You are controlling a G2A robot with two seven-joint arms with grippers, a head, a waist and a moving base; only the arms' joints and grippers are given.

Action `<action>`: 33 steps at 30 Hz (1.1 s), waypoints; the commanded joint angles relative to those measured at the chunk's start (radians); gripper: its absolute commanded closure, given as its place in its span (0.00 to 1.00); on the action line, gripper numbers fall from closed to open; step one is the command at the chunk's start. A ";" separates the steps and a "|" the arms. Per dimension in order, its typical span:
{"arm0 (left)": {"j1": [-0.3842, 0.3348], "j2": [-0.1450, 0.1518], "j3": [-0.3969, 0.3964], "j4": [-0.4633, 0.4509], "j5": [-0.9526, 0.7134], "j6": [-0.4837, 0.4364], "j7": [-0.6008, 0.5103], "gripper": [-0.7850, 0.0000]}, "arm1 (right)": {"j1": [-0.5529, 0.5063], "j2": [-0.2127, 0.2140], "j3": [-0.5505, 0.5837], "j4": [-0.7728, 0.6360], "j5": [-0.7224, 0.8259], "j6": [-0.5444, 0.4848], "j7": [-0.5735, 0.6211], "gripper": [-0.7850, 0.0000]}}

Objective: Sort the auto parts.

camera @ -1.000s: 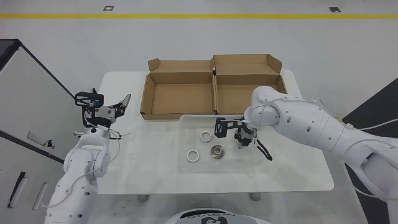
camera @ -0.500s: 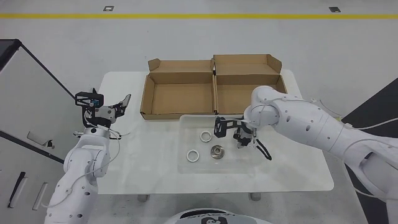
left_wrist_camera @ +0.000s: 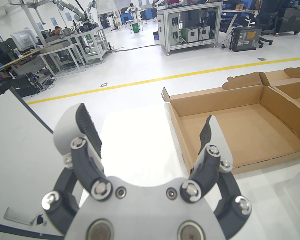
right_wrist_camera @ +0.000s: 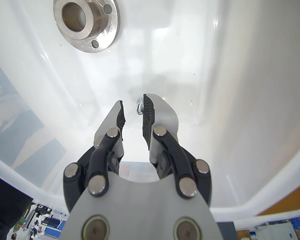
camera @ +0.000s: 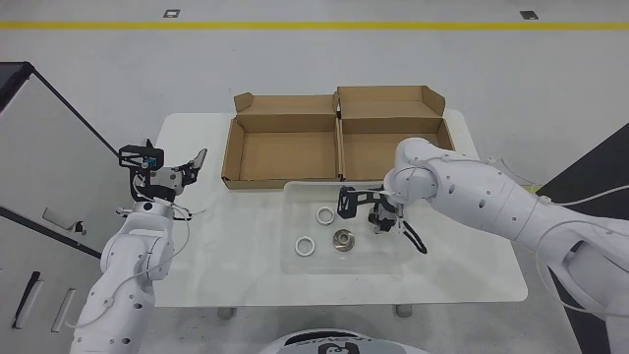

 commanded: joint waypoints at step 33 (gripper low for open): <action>0.000 0.000 0.000 0.000 0.000 0.000 0.000 0.00 | 0.012 0.003 0.018 -0.016 0.022 0.016 0.016 0.73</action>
